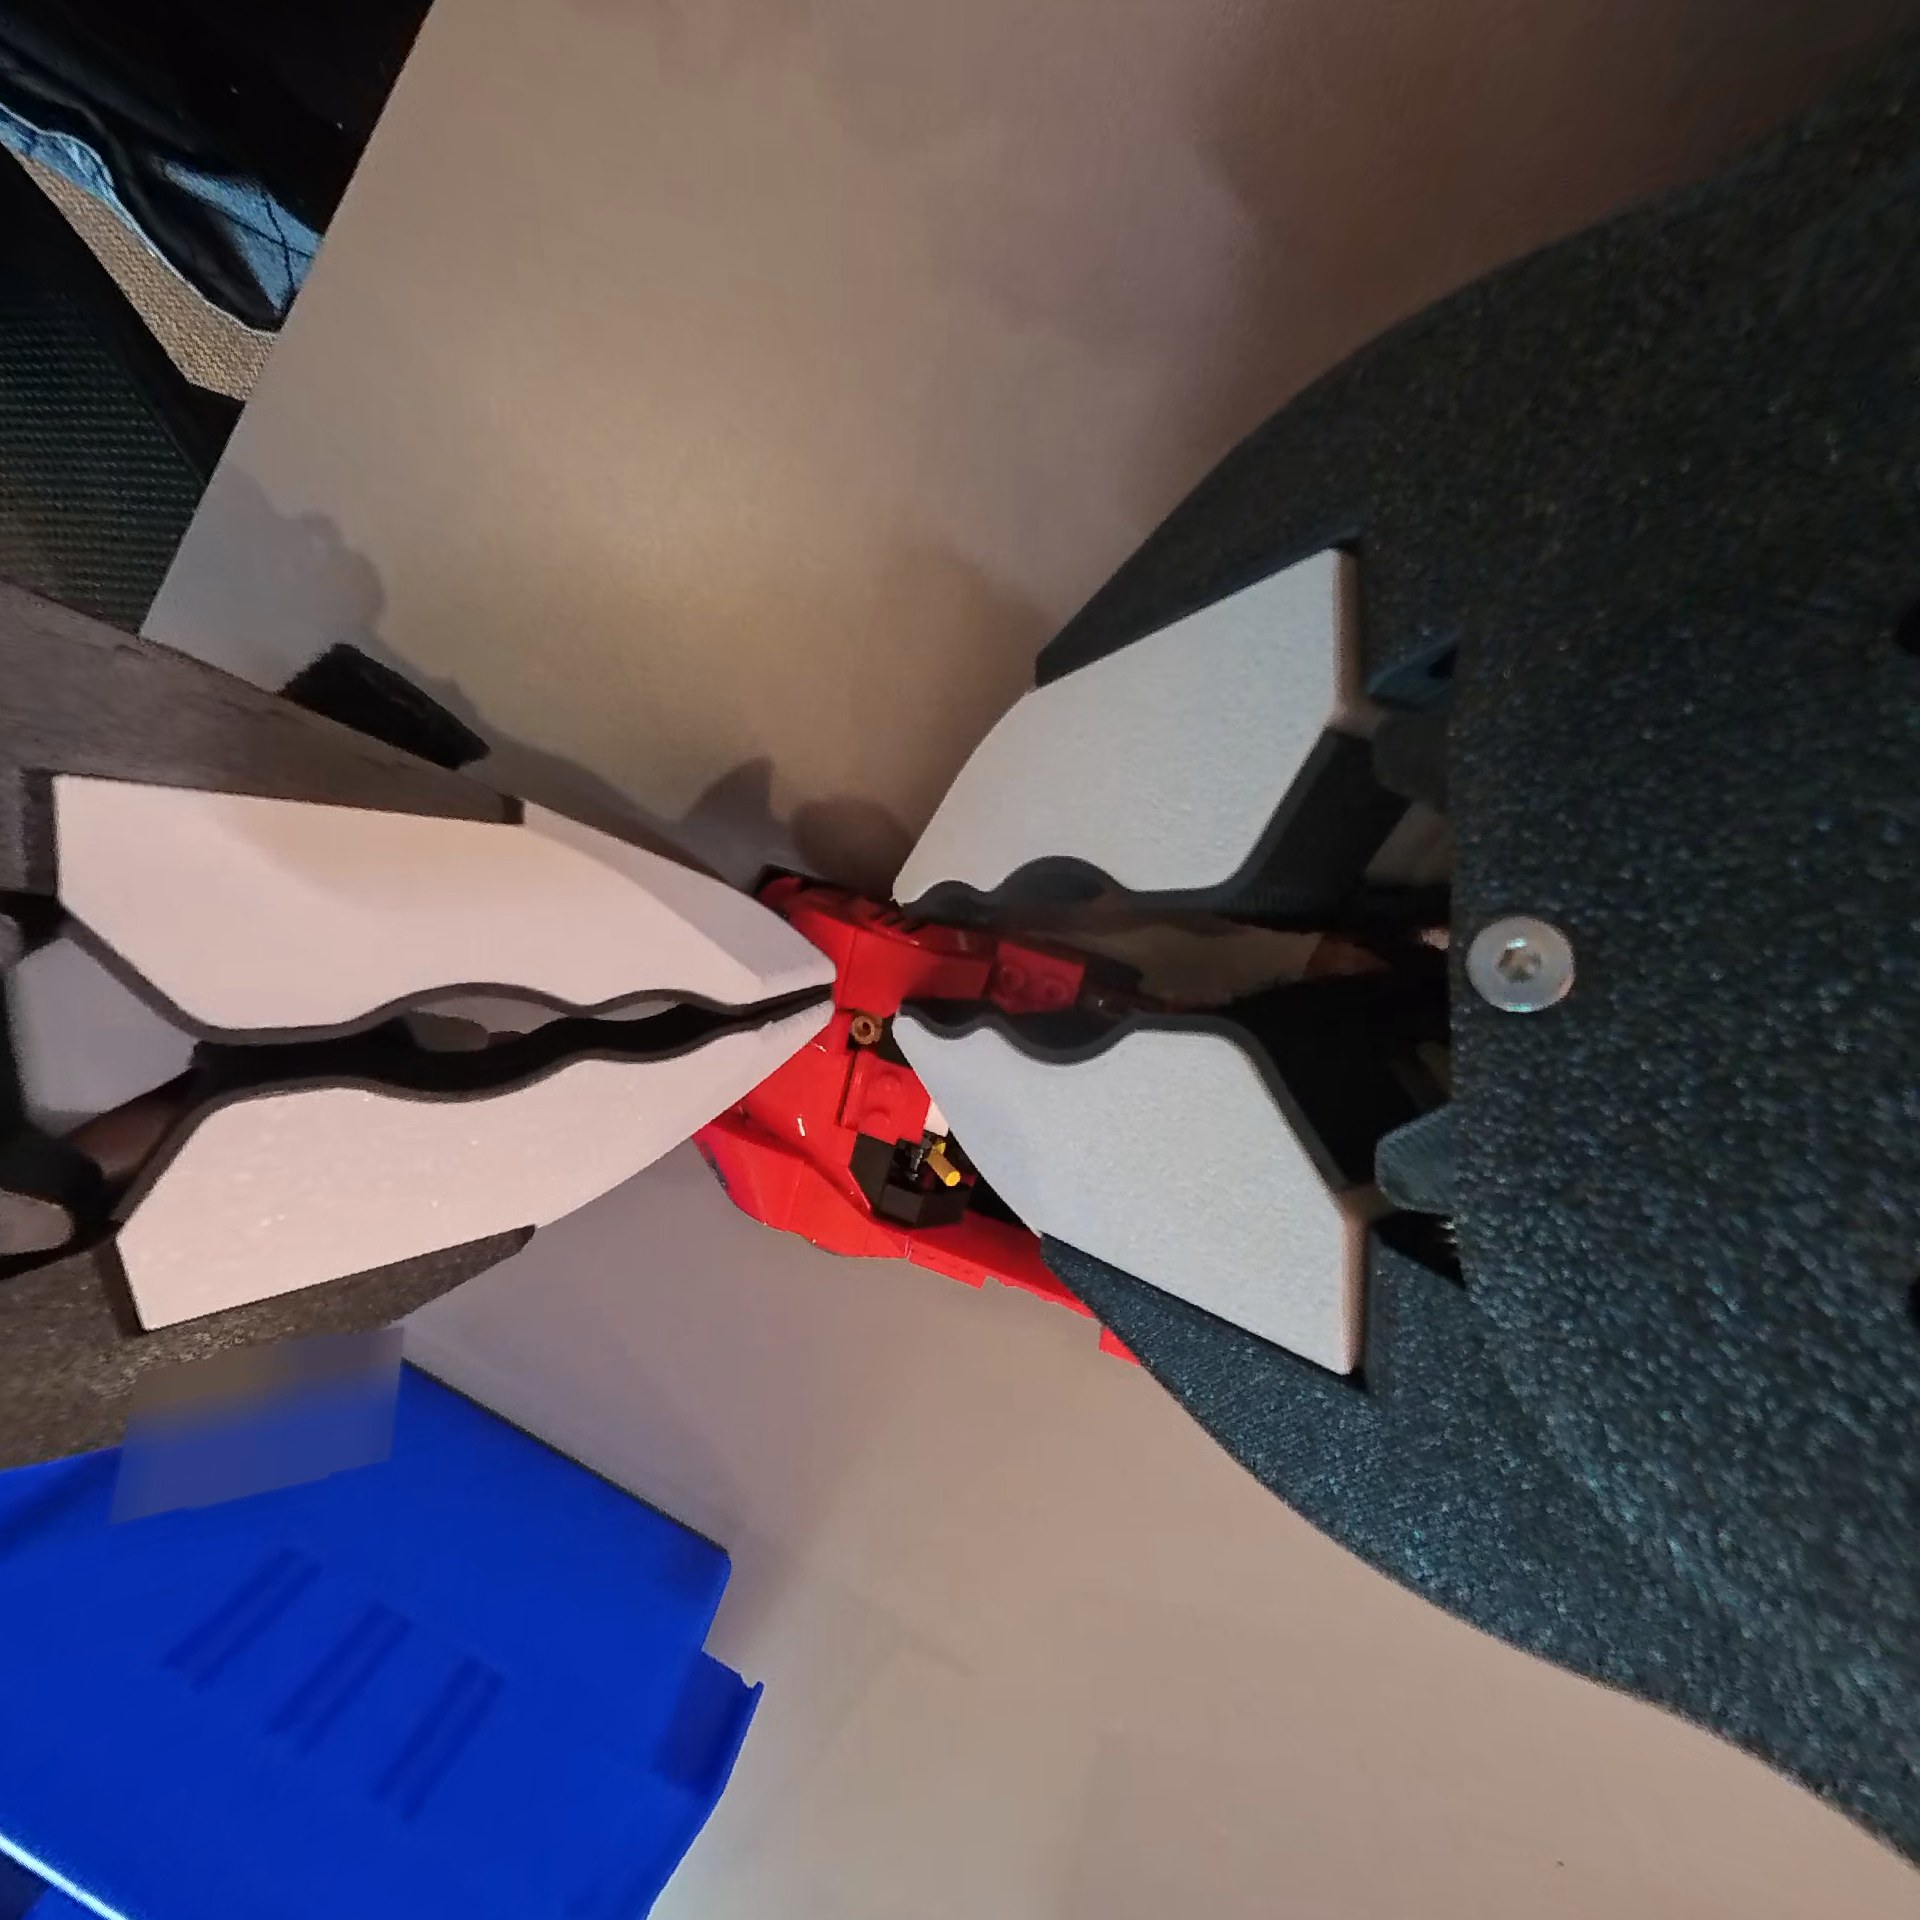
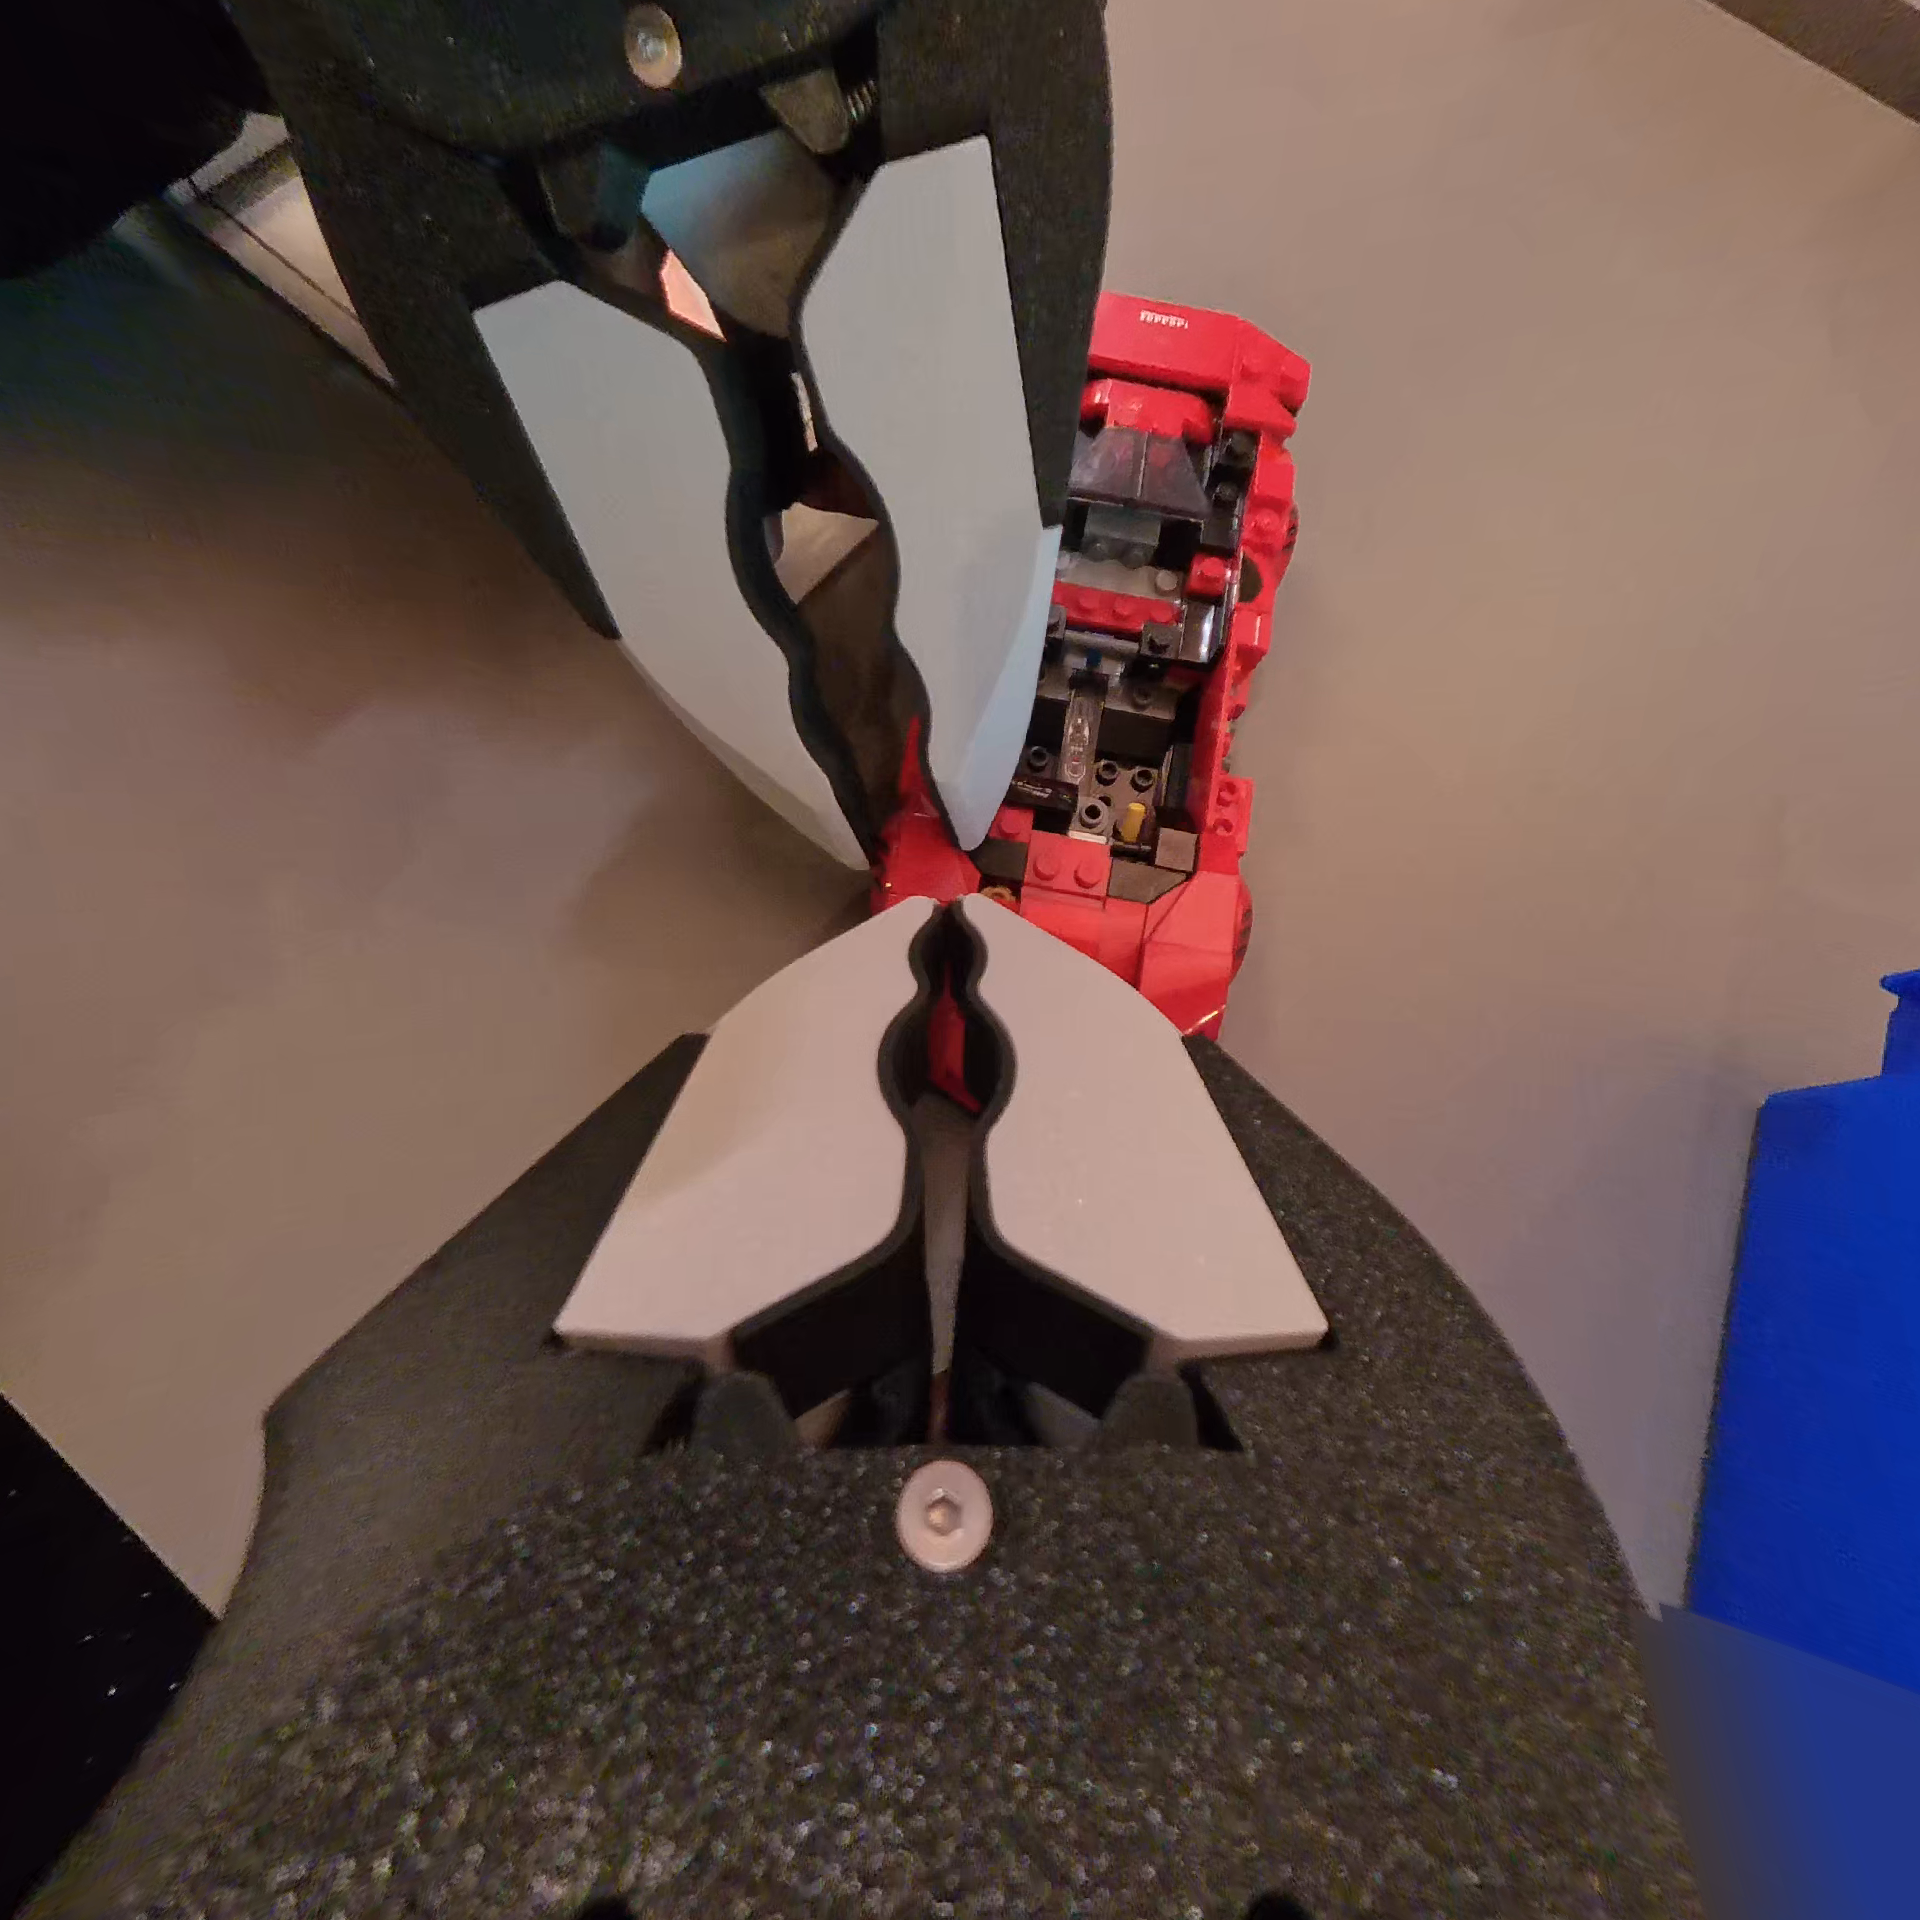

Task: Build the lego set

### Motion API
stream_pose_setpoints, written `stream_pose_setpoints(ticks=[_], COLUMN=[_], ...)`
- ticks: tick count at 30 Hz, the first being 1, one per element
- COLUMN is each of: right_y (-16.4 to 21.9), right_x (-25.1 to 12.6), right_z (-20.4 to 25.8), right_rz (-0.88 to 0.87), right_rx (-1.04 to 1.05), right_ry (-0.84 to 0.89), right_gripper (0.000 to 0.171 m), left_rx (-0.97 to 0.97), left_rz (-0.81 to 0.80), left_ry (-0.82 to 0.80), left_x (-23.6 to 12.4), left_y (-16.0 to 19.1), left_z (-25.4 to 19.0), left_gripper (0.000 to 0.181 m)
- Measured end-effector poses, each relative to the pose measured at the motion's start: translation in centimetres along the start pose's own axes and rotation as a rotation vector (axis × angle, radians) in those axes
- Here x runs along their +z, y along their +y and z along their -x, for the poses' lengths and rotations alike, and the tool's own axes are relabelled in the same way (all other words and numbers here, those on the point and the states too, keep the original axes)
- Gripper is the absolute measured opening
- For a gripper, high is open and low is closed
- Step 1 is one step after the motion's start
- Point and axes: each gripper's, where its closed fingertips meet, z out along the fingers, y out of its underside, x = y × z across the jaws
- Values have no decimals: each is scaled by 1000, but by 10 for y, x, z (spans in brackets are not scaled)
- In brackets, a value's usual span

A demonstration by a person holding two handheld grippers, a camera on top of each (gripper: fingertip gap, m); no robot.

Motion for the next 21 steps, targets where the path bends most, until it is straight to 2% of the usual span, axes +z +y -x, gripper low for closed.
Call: stream_pose_setpoints(ticks=[4,7,10,21], right_y=[-2,-18,-2,1], right_x=[1,-16,-23,-2], right_z=[4,-3,-19,-12], right_rz=[2,-121,-30,87], right_rx=[-12,44,36,-52], right_ry=[-33,-50,15,-79], right_gripper=[0,0,0,0], left_rx=[1,1,4,9], left_rz=[3,5,6,8], left_ry=[-2,-3,-3,-4], left_x=[0,-1,-1,-1], left_y=[0,0,0,0], left_z=[0,0,0,-1], left_gripper=[14,14,14,15])
